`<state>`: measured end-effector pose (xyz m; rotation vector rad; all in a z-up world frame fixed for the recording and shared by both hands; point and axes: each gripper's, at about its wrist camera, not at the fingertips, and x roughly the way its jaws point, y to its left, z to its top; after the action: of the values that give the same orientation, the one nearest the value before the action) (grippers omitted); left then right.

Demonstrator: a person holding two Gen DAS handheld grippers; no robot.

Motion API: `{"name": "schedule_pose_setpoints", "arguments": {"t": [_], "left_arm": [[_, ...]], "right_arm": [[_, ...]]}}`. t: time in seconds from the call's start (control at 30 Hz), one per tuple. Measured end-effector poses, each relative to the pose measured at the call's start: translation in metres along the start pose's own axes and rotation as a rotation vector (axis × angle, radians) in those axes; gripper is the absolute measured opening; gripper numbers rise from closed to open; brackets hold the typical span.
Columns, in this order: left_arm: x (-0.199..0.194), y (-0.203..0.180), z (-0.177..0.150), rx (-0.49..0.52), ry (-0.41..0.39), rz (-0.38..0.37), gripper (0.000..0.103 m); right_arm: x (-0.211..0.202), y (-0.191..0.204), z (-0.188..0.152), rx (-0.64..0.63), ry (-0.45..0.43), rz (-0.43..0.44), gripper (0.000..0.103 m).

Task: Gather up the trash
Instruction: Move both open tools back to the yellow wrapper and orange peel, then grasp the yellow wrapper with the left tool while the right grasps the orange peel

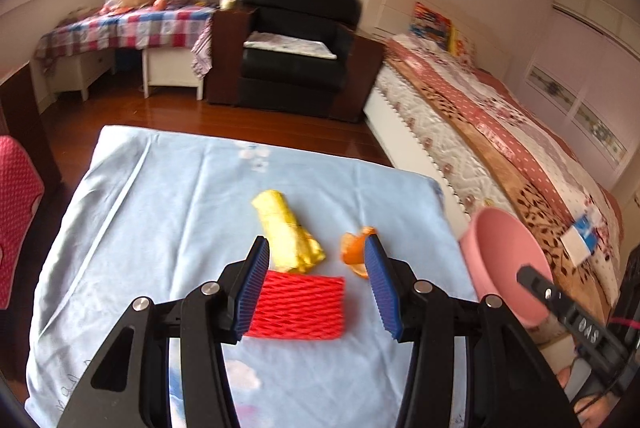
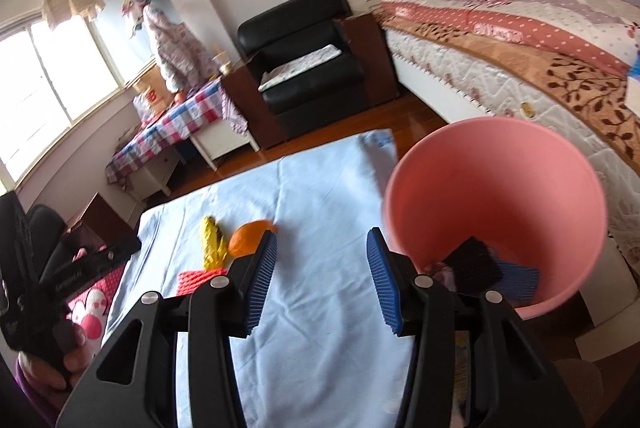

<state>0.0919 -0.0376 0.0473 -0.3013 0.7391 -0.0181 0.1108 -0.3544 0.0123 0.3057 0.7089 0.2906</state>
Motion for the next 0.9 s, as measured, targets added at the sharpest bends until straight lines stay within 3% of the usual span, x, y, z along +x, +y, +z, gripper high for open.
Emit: {"name": "schedule_pose_setpoints", "arguments": {"t": [0.4,0.67,0.77,0.9], "left_arm": [[0.092,0.032,0.031,-0.226,0.223,-0.012,0.048],[0.141,0.028,0.024,-0.214,0.287,0.073,0.047],[0.151,0.031,0.019,-0.217,0.305,0.071,0.025],[0.144,0.037,0.017,-0.206,0.261,0.037,0.010]], "right_arm": [[0.028,0.019,-0.007,-0.040,0.068,0.042,0.048],[0.057,0.030,0.004,-0.017,0.122,0.113,0.048],[0.066,0.037,0.007,-0.009,0.135,0.128,0.048],[0.078,0.046,0.010,-0.005,0.153,0.109,0.048]]}}
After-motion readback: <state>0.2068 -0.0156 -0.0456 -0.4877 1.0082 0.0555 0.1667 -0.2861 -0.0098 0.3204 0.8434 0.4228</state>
